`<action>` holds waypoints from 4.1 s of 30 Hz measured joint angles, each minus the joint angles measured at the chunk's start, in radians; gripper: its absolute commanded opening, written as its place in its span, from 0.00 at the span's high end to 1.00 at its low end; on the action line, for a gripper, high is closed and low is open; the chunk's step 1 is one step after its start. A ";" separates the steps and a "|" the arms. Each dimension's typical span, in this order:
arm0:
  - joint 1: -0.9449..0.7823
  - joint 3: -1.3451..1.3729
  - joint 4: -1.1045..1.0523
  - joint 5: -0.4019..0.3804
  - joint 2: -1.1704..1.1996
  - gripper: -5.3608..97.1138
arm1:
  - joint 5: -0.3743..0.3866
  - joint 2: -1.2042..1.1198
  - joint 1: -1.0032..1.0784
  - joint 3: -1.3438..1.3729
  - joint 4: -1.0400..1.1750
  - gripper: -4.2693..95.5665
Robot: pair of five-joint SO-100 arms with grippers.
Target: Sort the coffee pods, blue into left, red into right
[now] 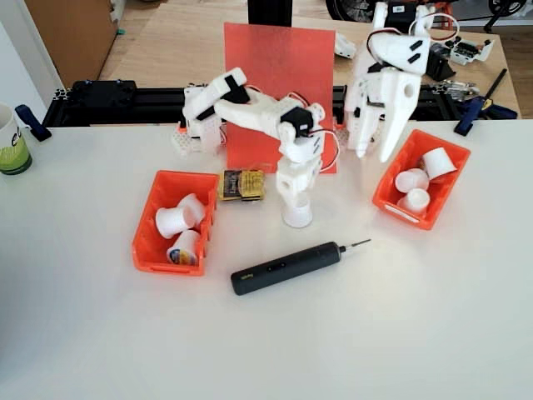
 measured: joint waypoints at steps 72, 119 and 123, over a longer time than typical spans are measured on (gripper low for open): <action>0.051 -0.097 -0.170 0.410 0.146 0.77 | 0.020 -0.075 -0.008 0.002 -0.057 0.75; 0.109 1.384 -1.397 0.784 1.396 0.79 | 0.026 -0.091 0.106 0.002 -0.095 0.76; 0.143 1.387 -1.513 0.917 1.431 0.79 | 0.051 -0.114 0.109 0.002 -0.112 0.76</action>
